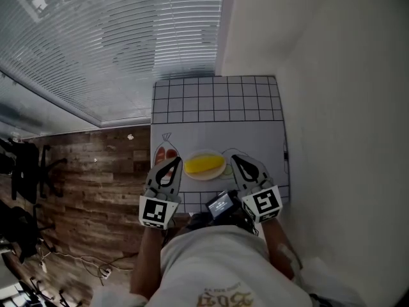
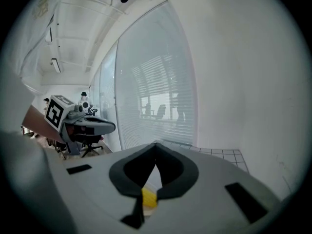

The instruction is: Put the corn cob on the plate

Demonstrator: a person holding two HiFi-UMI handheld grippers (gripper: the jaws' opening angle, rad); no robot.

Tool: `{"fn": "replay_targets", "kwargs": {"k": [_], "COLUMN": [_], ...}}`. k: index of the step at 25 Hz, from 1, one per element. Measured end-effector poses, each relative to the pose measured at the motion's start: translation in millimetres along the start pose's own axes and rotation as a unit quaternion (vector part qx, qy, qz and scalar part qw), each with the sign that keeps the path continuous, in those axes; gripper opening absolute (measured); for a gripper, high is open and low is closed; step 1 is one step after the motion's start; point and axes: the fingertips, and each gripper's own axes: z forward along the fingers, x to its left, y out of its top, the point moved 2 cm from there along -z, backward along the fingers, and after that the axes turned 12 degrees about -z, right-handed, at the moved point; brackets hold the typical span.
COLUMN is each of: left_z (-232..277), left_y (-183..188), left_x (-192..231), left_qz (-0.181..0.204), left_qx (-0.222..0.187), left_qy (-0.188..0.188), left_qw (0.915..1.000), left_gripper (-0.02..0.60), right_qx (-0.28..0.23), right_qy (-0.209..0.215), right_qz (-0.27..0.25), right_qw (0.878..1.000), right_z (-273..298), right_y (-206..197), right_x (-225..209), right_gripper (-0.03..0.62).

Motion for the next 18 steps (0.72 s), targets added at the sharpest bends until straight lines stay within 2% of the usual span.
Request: {"fn": "replay_targets", "kwargs": {"k": [3, 8, 18], "left_z": [-2.6, -6.0, 0.9], "left_y": [-4.9, -14.7, -12.8], "left_x": [1.1, 7.1, 4.8], "left_qz": [-0.018, -0.048, -0.029], "left_qx": [0.003, 0.01, -0.002], "left_qy": [0.006, 0.024, 0.031], "left_qw": [0.9998, 0.9985, 0.9991], "left_gripper": [0.008, 0.008, 0.008], "right_qx": [-0.001, -0.022, 0.001], "right_qy": [0.016, 0.033, 0.042], "right_qz": [-0.003, 0.035, 0.0], "right_qw": [1.0, 0.999, 0.999], "right_z": [-0.2, 3.1, 11.1], "right_y": [-2.1, -2.3, -8.9], "right_x": [1.7, -0.8, 0.7], "right_gripper": [0.006, 0.006, 0.006]}}
